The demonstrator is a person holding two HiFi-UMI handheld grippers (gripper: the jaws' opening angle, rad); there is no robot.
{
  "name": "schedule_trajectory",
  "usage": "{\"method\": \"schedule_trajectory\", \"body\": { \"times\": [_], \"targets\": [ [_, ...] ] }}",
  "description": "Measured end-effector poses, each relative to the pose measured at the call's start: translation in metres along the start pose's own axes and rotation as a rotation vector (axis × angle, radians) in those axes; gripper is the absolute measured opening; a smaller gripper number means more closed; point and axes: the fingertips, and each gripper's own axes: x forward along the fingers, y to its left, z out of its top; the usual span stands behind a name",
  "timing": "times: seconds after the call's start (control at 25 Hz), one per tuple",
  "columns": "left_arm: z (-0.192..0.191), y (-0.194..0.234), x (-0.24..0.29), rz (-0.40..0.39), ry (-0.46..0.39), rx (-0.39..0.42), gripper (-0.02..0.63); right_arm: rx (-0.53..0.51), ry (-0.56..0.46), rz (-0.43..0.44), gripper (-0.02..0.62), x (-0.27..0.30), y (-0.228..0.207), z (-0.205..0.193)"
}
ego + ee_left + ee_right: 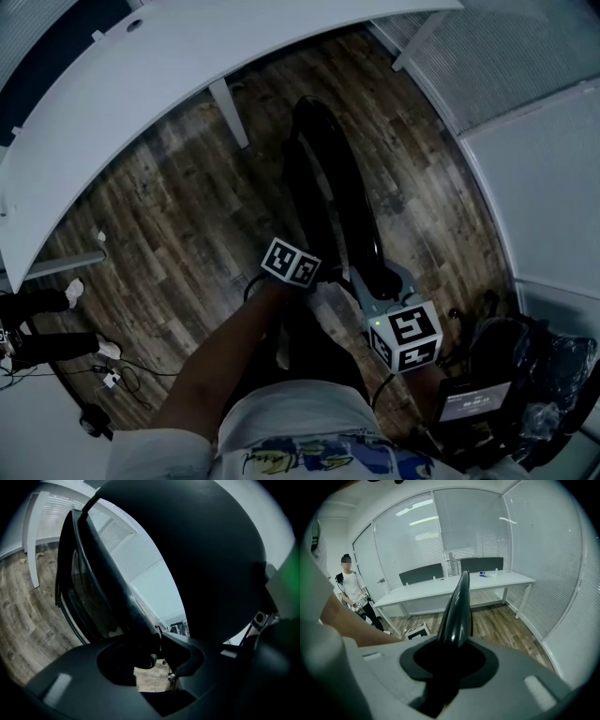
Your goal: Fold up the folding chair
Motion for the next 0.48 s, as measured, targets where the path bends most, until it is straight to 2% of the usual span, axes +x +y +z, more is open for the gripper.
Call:
{"method": "schedule_trajectory", "body": {
  "times": [0.24, 0.48],
  "targets": [
    [-0.0021, 0.0013, 0.0002, -0.001, 0.035, 0.052, 0.166, -0.005, 0.004, 0.005, 0.094, 0.0002, -0.0004, -0.0013],
    [0.0022, 0.0004, 0.0023, -0.027, -0.004, 0.006, 0.152, -0.010, 0.009, 0.004, 0.091, 0.0000, -0.0037, -0.0019]
  ]
}}
